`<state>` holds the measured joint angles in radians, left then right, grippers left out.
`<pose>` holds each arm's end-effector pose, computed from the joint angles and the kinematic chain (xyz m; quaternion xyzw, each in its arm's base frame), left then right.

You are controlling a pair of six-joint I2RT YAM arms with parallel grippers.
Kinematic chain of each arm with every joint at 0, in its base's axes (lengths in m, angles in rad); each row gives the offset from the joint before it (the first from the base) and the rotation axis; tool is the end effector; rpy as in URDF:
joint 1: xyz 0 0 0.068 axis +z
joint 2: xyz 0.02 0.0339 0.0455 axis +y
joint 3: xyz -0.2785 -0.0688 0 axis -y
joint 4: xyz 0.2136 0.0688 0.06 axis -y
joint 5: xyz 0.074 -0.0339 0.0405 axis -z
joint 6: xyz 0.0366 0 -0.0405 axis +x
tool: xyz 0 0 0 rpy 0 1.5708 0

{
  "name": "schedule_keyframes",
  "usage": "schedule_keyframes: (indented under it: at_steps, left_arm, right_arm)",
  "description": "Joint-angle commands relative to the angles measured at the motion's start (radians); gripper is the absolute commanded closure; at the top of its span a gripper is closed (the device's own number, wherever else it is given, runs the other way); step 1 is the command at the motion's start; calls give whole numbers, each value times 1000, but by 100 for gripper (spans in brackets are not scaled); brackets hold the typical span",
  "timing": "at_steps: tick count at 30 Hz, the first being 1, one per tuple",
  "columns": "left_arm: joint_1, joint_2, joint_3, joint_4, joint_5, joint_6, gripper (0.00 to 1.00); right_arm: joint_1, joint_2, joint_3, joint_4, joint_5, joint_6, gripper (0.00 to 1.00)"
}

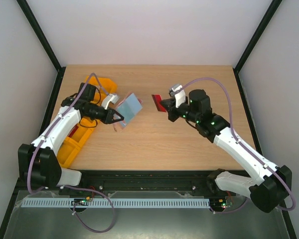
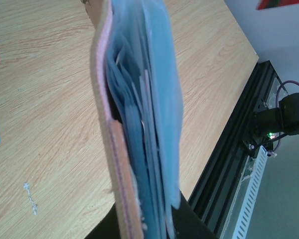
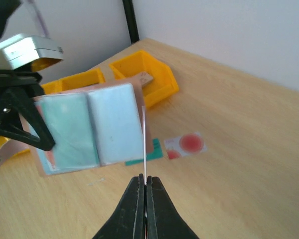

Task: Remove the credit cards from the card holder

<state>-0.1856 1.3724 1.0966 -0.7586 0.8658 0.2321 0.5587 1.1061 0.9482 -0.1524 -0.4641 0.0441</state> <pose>0.2277 -0.0711 0.3021 0.2902 0.8332 -0.3988 0.2499 0.1755 0.1290 0.3555 -0.3311 0.7259 0.3477 0.4925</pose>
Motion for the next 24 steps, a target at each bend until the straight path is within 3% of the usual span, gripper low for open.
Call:
schedule_keyframes:
  at_steps: [1, 4, 6, 11, 14, 16, 24]
  left_arm:
    - [13, -35, -21, 48, 21, -44, 98]
    - [31, -42, -39, 51, 35, -46, 98]
    - [32, -47, -67, 54, 68, -43, 98]
    - [32, -80, -141, 119, 165, -89, 98]
    - [32, -78, -151, 152, 204, -116, 98]
    - [32, -79, -153, 164, 195, -132, 98]
    - [34, -77, -103, 135, 122, -115, 98]
  right_arm:
    - [144, -18, 49, 81, 183, -190, 98]
    - [352, -66, -26, 254, 594, -501, 98]
    - [451, -83, -101, 448, 761, -764, 98]
    - [552, -45, -256, 847, 832, -1494, 98]
    - [581, 36, -303, 1058, 881, -1790, 98]
    - [586, 53, -285, 1039, 883, -1847, 98]
    - [588, 57, -279, 936, 869, -1790, 98]
